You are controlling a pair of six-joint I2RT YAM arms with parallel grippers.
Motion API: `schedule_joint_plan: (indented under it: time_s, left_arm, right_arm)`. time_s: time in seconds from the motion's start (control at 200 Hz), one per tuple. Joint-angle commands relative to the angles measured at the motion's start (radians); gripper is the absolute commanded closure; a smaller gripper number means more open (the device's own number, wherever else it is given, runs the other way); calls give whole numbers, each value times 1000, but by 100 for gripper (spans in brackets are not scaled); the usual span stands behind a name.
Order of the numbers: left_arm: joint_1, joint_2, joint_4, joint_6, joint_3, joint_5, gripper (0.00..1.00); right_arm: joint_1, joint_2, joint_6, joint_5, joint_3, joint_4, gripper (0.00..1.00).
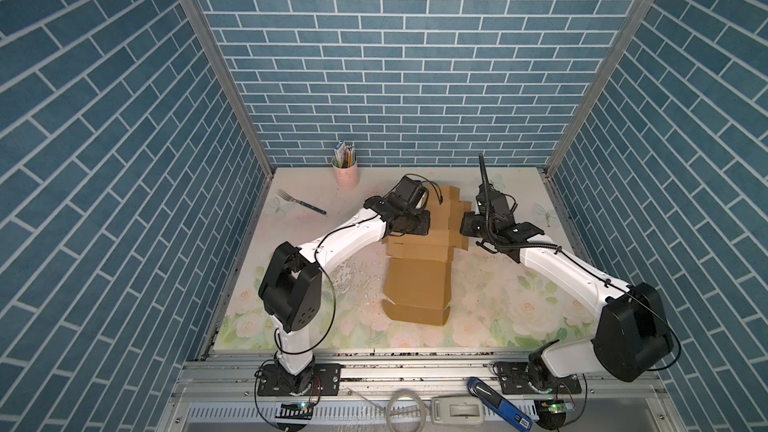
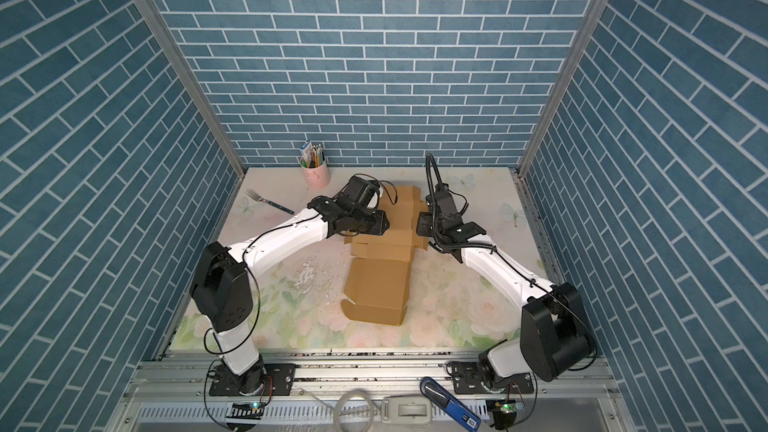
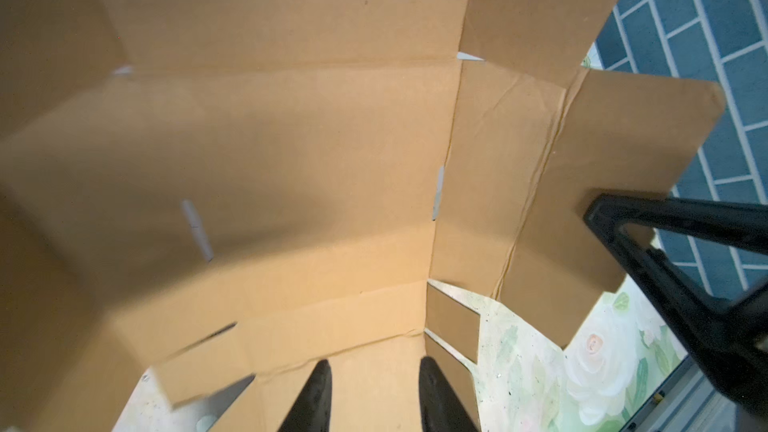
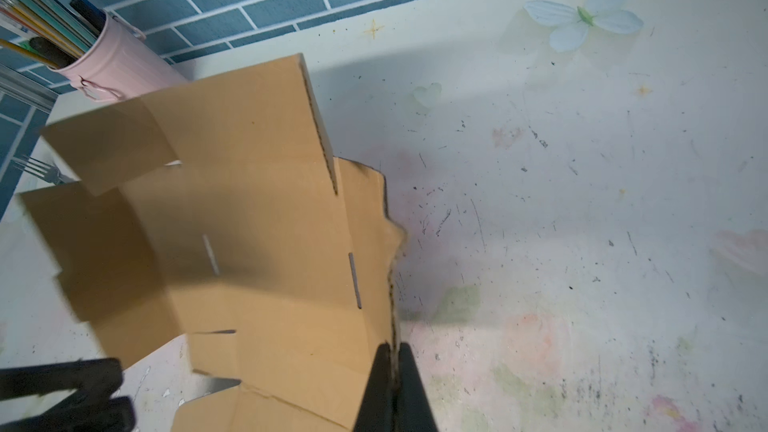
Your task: Fold the paper box
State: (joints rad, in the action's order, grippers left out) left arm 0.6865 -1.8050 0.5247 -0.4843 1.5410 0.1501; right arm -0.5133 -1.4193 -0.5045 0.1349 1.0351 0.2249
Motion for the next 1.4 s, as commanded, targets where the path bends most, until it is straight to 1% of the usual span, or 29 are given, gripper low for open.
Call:
schedule_joint_plan:
  time_s: [0.0,0.1,0.19,0.355,0.47,0.55,0.735,0.905,1.015,1.15,1.245,1.331,1.396]
  left_arm:
    - [-49,72,29,50,-25,-14,60]
    - [-87,109,27,78,-39,1,58]
    - [-109,116,40,117,-19,0,55]
    - [-153,74,80,181,57,-1,48]
    - [-175,24,100,232,124,-27,42]
    - [-193,-14,94,251,161,-16,42]
    - [-228,-93,58,267,222,55,42]
    - [-230,-158,54,282,272,40,42]
    - [-232,-195,39,282,290,47,46]
    - [-232,-219,15,270,299,56,56]
    - [-232,-225,-3,265,301,46,67]
    - [-232,-231,-13,261,306,44,72]
    - [-232,-234,-12,260,308,21,79]
  right_arm:
    - [8,36,53,-1,-26,-65,100]
    - [10,42,71,-8,-41,-80,100]
    - [12,43,83,-11,-56,-95,100]
    - [15,53,110,-26,-70,-101,100]
    - [19,72,124,-53,-84,-114,100]
    - [25,77,127,-65,-86,-113,100]
    - [27,89,126,-83,-97,-114,100]
    - [27,90,122,-98,-99,-122,100]
    - [27,85,120,-106,-98,-127,100]
    - [27,83,118,-107,-95,-128,100]
    - [27,83,116,-107,-97,-127,100]
    - [27,86,115,-105,-100,-128,100]
    - [29,89,113,-101,-102,-128,100]
